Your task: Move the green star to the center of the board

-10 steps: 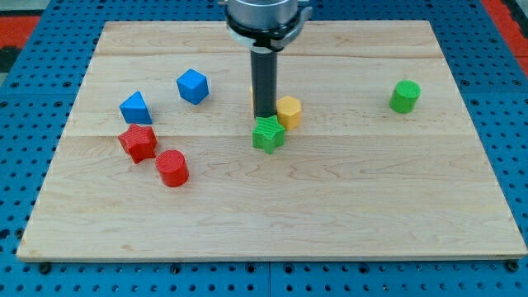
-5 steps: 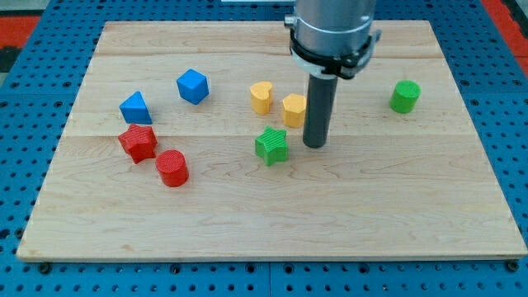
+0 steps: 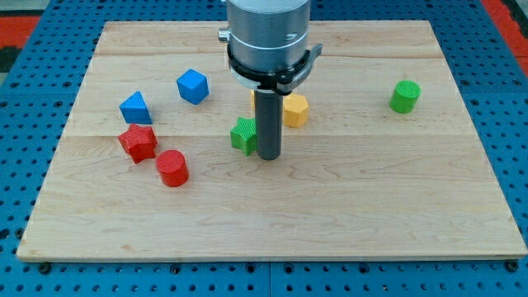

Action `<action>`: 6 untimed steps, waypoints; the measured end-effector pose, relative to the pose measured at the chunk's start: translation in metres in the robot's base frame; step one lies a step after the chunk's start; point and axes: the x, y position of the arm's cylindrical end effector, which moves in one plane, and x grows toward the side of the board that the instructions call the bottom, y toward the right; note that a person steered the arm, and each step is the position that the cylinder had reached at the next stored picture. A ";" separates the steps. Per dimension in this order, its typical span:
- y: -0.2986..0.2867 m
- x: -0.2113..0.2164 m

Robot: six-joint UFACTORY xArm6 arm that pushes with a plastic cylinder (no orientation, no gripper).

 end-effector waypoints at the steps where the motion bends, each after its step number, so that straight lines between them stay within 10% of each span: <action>1: 0.001 0.022; 6: -0.025 -0.015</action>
